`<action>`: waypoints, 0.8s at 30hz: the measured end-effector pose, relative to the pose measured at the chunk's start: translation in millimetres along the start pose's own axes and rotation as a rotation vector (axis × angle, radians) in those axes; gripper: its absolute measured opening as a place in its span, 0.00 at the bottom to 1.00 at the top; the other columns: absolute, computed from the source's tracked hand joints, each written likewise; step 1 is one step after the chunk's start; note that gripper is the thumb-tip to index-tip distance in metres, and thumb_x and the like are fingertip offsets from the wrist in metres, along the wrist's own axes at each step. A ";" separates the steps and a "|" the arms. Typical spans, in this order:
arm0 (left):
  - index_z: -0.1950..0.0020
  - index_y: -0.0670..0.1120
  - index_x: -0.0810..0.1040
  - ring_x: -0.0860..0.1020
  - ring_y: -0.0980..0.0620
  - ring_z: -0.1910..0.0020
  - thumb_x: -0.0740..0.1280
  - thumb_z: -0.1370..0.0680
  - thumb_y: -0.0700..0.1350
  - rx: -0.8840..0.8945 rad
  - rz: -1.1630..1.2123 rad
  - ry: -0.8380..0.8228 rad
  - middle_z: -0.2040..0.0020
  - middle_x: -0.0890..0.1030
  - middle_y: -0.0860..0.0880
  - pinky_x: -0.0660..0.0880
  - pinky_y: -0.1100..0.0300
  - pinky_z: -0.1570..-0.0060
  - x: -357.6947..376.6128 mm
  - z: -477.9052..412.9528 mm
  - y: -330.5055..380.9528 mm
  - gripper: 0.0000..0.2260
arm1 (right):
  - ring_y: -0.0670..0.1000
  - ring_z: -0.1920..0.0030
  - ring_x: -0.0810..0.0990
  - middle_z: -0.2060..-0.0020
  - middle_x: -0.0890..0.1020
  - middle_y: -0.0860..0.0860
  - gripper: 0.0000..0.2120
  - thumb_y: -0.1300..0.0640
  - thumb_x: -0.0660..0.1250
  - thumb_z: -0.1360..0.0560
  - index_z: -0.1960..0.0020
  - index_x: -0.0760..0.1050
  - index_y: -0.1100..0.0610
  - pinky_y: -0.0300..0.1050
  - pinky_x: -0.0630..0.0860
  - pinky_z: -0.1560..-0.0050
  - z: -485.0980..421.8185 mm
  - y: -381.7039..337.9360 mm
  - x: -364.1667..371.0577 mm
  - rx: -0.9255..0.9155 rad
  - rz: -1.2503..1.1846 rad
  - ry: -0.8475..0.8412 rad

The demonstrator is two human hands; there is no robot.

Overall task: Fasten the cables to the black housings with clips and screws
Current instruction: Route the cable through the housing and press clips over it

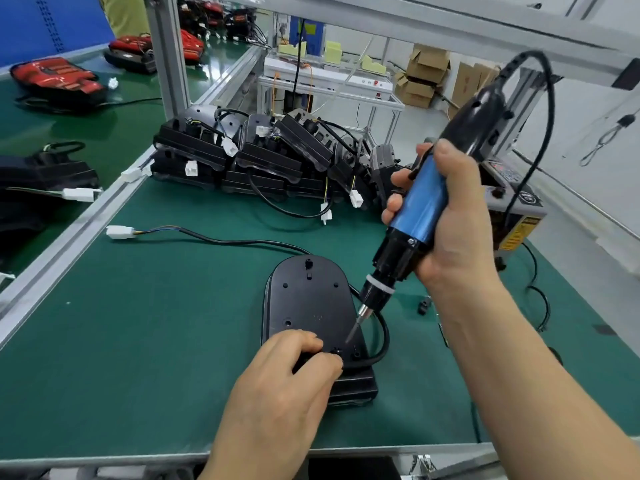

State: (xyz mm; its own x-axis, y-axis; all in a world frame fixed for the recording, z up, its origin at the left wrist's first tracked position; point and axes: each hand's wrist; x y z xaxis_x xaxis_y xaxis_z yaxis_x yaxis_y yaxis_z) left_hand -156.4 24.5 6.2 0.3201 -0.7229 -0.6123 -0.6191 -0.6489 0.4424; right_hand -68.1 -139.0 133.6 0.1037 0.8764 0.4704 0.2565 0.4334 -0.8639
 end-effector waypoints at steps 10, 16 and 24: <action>0.58 0.47 0.83 0.79 0.51 0.53 0.64 0.26 0.46 0.001 0.008 -0.023 0.56 0.79 0.50 0.76 0.61 0.60 -2.6 -1.0 0.1 0.09 | 0.50 0.73 0.75 0.66 0.78 0.52 0.20 0.50 0.66 0.29 0.41 0.68 0.58 0.42 0.74 0.71 6.4 7.3 6.5 -0.025 0.035 -0.043; 0.58 0.47 0.83 0.80 0.50 0.53 0.64 0.26 0.46 -0.004 0.009 -0.018 0.56 0.79 0.49 0.76 0.60 0.59 -2.7 -1.8 0.7 0.09 | 0.51 0.73 0.75 0.66 0.79 0.52 0.18 0.50 0.67 0.30 0.45 0.69 0.59 0.42 0.74 0.71 10.0 5.4 13.1 -0.044 0.067 -0.070; 0.59 0.46 0.83 0.80 0.50 0.54 0.64 0.26 0.46 -0.015 -0.003 -0.030 0.57 0.80 0.49 0.75 0.62 0.58 -3.4 -2.9 1.7 0.09 | 0.51 0.74 0.76 0.63 0.81 0.55 0.19 0.51 0.66 0.29 0.44 0.69 0.60 0.43 0.74 0.71 16.5 3.9 25.7 -0.073 0.150 -0.113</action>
State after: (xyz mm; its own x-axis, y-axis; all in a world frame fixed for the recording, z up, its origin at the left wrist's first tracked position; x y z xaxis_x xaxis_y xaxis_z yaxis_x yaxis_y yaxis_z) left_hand -156.5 25.1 10.9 0.2998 -0.7138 -0.6329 -0.6073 -0.6544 0.4504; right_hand -80.3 -111.3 139.4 0.0384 0.9499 0.3101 0.3158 0.2829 -0.9057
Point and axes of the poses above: each hand's wrist, its own z-axis away from the middle knuckle, its own x-axis out of the palm, y = z × x
